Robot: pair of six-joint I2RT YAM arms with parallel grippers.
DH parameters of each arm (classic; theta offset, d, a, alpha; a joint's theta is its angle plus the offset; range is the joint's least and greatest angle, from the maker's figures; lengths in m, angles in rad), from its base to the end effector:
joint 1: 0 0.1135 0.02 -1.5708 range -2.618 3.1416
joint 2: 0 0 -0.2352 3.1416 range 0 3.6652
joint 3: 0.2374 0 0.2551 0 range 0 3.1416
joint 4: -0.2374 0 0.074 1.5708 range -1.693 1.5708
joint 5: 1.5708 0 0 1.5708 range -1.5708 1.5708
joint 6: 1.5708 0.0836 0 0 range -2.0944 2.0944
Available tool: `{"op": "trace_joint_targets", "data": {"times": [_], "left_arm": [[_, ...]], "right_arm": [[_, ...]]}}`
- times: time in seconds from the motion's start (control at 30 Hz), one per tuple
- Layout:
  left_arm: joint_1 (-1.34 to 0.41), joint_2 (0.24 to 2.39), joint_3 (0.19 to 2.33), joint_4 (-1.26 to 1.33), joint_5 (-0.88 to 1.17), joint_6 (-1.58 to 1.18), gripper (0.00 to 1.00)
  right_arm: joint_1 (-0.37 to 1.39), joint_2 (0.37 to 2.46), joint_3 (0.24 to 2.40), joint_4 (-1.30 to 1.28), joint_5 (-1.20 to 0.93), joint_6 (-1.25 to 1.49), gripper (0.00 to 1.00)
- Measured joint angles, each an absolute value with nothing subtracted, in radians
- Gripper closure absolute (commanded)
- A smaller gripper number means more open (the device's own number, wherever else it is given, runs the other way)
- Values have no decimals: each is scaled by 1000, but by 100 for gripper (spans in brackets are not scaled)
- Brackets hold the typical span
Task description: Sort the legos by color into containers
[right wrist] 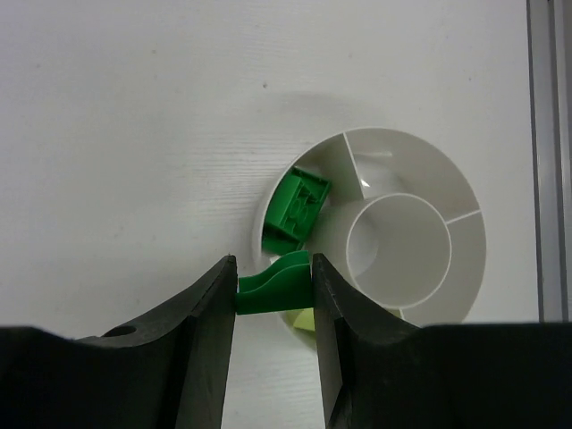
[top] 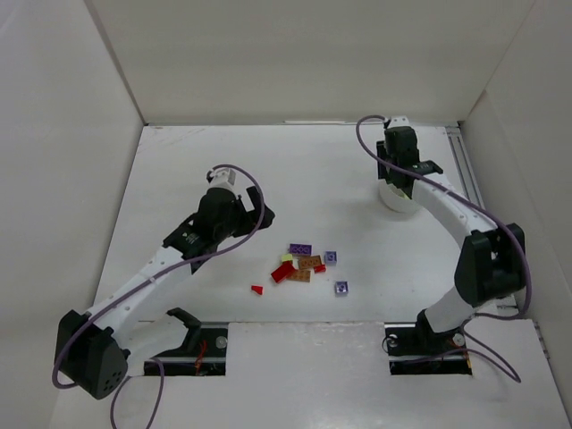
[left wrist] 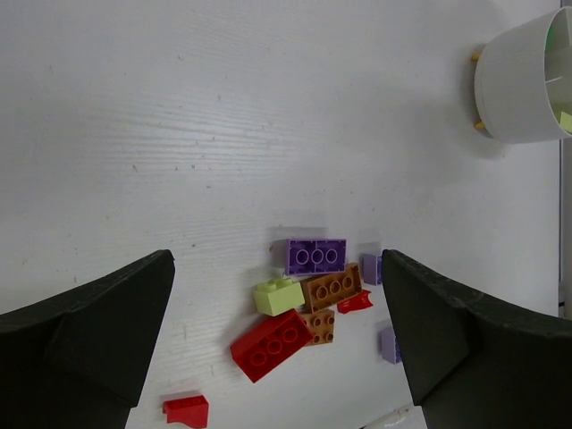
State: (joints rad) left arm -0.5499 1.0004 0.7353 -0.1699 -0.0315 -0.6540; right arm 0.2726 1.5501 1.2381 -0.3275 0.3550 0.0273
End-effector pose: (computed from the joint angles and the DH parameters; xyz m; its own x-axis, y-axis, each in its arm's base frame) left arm 0.2494 -0.1498 0.2380 -0.5881 -0.3527 -0.7278 0.1767 0.8221 -0.5412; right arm 0.3852 0.0775 0.2387 -0.5741 -0.1339 -0.8078 0.0319 0.9821 -0.1855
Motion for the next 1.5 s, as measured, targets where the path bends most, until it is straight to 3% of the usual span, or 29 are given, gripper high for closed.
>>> {"op": "trace_joint_targets", "data": {"times": [0.17, 0.27, 0.3, 0.4, 0.77, 1.0, 1.13, 1.33, 1.5], "left_arm": [[-549, 1069, 778, -153, -27, -617, 0], [-549, 1092, 786, -149, -20, -601, 0], [-548, 1099, 786, -146, -15, -596, 0], [-549, 1115, 788, -145, -6, -584, 0], [-566, 1150, 788, -134, 64, -545, 0], [-768, 1155, 741, -131, 97, -486, 0], [-826, 1171, 691, -141, 64, -495, 11], [-886, 1228, 672, -160, -6, -503, 11], [-960, 1333, 672, -160, -53, -502, 18]], "right_arm": [[210, 1661, 1279, -328, 339, -5, 71], [180, 1676, 1283, -328, 330, -13, 51], [174, 1676, 1285, -328, 328, -21, 35], [165, 1674, 1290, -317, 318, -39, 23], [206, 1515, 1254, -307, 278, -65, 21], [268, 1288, 1111, -305, 155, -62, 21], [280, 1222, 1030, -322, 114, -57, 21], [290, 1197, 990, -358, 95, -56, 21], [297, 1197, 982, -371, 95, -55, 21]]}}
